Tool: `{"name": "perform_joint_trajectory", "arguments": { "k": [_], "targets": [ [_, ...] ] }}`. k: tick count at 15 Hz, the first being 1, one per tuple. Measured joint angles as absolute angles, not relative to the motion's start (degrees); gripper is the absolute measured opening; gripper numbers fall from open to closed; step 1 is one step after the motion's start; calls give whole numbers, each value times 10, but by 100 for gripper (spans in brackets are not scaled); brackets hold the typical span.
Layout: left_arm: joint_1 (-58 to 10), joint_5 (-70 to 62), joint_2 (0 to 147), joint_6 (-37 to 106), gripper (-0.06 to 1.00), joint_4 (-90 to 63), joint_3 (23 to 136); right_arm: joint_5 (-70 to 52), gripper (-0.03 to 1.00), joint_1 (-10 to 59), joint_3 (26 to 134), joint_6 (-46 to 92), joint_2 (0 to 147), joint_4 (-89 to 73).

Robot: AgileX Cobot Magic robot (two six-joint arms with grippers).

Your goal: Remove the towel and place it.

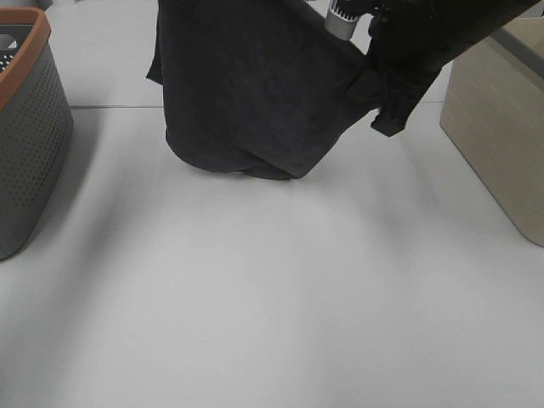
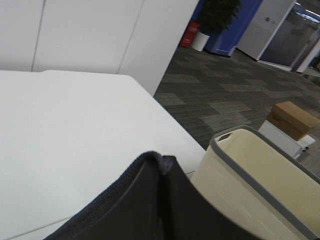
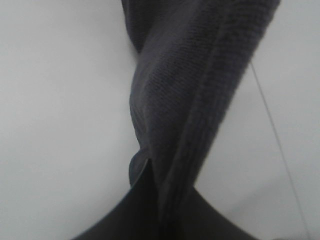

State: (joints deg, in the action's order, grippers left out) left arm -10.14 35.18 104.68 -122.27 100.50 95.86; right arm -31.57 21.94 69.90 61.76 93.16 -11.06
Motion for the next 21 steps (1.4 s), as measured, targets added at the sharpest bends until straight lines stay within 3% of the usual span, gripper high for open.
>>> {"name": "perform_joint_trajectory", "arguments": {
  "k": [5, 7, 11, 15, 21],
  "targets": [
    [-101, 261, 984, -1225, 0, 1005, 804, -326, 2, 213, 739, 549, 891, 7],
    [-101, 232, 947, -1189, 0, 930, 760, -316, 2, 211, 798, 545, 895, 36],
    [-101, 184, 945, -1082, 0, 790, 759, -205, 2, 211, 819, 540, 930, 93],
    [-101, 191, 992, -886, 0, 604, 763, -119, 2, 206, 819, 510, 978, 100],
    [-101, 236, 1125, -694, 0, 426, 895, -26, 2, 151, 890, 484, 1070, 37]
  ]
}}
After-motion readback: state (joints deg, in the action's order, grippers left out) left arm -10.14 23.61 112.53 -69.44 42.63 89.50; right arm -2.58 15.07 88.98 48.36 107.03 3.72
